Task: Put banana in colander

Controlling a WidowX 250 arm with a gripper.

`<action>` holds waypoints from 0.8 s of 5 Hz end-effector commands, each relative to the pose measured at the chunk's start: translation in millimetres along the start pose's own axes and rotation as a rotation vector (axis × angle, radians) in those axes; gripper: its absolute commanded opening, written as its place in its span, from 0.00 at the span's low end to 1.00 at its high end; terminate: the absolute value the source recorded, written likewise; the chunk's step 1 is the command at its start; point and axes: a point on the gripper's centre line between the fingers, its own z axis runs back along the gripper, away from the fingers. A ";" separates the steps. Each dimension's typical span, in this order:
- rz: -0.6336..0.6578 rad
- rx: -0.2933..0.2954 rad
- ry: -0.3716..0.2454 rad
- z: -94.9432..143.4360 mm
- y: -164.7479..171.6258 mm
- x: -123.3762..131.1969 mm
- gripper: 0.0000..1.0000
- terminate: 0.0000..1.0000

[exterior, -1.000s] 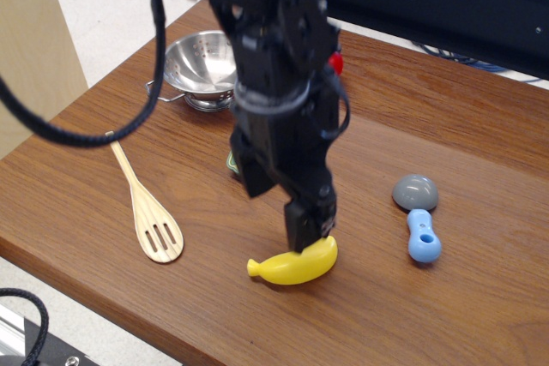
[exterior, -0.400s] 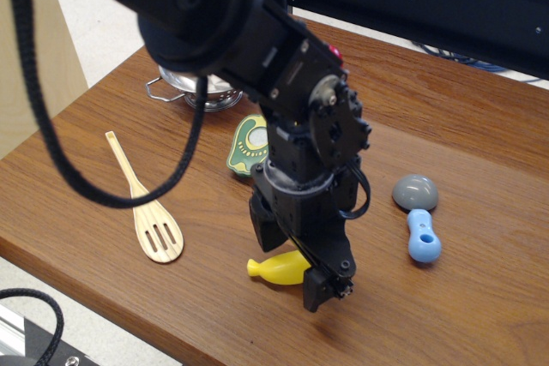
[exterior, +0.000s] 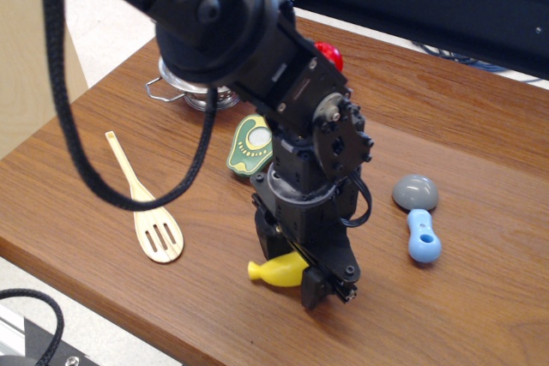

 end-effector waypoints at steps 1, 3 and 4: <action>0.072 0.014 -0.068 19.6 17.3 21.6 0.00 0.00; 0.438 -0.003 -0.181 85.2 110.2 67.7 0.00 0.00; 0.560 0.072 -0.177 80.5 147.4 72.9 0.00 0.00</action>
